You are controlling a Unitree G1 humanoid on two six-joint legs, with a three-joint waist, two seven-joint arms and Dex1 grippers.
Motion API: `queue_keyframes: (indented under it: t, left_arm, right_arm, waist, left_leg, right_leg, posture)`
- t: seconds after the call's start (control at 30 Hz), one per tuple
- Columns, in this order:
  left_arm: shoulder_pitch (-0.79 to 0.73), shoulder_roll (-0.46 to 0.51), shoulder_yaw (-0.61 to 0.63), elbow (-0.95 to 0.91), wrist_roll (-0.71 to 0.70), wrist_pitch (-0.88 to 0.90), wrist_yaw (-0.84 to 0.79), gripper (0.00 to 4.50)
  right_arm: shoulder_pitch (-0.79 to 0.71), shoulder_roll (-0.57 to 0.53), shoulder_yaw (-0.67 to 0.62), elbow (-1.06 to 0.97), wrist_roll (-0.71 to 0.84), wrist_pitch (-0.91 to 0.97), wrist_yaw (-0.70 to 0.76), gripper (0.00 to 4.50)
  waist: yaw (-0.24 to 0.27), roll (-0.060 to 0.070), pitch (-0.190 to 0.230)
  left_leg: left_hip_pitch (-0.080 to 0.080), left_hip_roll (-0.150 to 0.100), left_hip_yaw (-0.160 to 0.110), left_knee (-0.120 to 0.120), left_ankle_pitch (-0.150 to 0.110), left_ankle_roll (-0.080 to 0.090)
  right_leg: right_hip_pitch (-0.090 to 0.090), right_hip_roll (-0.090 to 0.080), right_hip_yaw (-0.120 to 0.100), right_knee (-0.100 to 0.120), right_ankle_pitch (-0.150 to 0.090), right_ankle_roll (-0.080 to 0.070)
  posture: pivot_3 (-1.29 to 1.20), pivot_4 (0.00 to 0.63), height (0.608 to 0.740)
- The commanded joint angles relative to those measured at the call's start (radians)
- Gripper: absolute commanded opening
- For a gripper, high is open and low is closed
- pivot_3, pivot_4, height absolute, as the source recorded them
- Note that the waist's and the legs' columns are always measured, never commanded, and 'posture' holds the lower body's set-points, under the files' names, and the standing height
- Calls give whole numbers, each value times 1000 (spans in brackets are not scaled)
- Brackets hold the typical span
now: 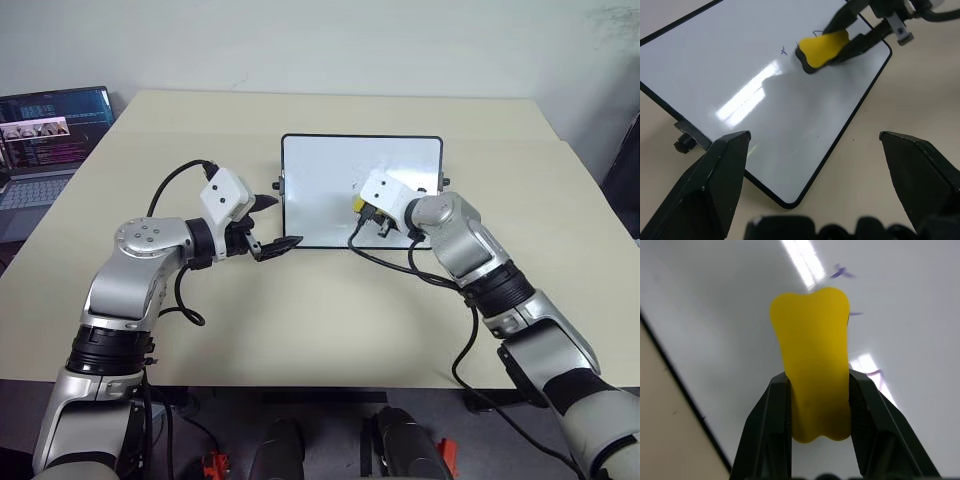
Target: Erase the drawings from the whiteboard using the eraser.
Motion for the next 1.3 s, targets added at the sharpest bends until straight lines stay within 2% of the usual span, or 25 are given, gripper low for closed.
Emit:
queue_keyframes:
  t: [0.03, 0.2, 0.4, 0.57, 0.7, 0.87, 1.03, 1.1, 1.3]
  left_arm:
    - [-17, 4, 12, -16, 1, -23, -1, 4500]
    - [-23, 1, 15, -3, 21, -43, 21, 4500]
    - [-28, -3, 15, 2, 17, -43, 15, 4500]
    - [-25, -5, 15, -2, 16, -42, 15, 4500]
    - [-25, -5, 16, -1, 16, -42, 16, 4500]
    - [-26, -3, 17, -1, 17, -41, 17, 4500]
    - [-23, -3, 20, -5, 16, -40, 20, 4500]
    - [-22, -2, 21, -7, 15, -38, 21, 4500]
    - [-22, -2, 20, -5, 13, -40, 22, 4500]
  right_arm:
    - [-62, -4, -67, 80, -24, -26, -103, 1139]
    - [-53, 0, -30, 74, -29, -29, -63, 1138]
    - [35, -15, 84, -75, -25, 2, 130, 1126]
    - [49, -24, 99, -121, -36, 18, 171, 1125]
    - [28, -6, 80, -86, -47, 23, 135, 1124]
    - [-72, 46, -6, 66, -62, -14, -47, 1123]
    - [-100, 49, -17, 127, -69, -28, -98, 1123]
    - [-96, 42, -11, 134, -75, -30, -99, 1123]
    - [-23, 4, 67, 30, -69, -7, 62, 1123]
  waist:
    - [0, 0, 0]
    - [1, 0, 0]
    - [-2, 0, 0]
    - [0, 0, 0]
    - [0, 0, 0]
    - [-2, 0, 0]
    - [4, 0, 0]
    - [3, 0, 0]
    - [3, 0, 0]
  left_leg:
    - [0, 0, 0, 0, 0, 0]
    - [0, 0, 0, -1, 0, 0]
    - [0, 0, 0, -1, 0, 0]
    - [0, 0, 0, -1, 0, 0]
    - [0, 0, 0, -1, 0, 0]
    - [0, 0, 0, -1, 0, 0]
    - [0, 0, -1, -1, 0, 0]
    - [0, 0, 0, -1, 0, 0]
    - [0, 0, 0, -1, 0, 0]
  right_leg:
    - [0, 0, 0, 0, 0, 0]
    - [0, 0, 0, -1, 0, 0]
    - [0, 0, 0, 0, 0, 0]
    - [0, 0, 0, 0, 0, 0]
    - [0, 0, 0, -1, 0, 0]
    - [-1, 0, 0, 0, 0, 0]
    - [0, 0, 0, -1, 0, 0]
    - [0, 0, 0, -1, 0, 0]
    - [0, 0, -1, -1, 0, 0]
  posture:
    - [0, 150, 740]
    - [0, 150, 740]
    - [0, 150, 740]
    - [0, 150, 740]
    - [0, 150, 740]
    - [0, 150, 740]
    - [0, 150, 740]
    - [0, 150, 740]
    - [0, 150, 740]
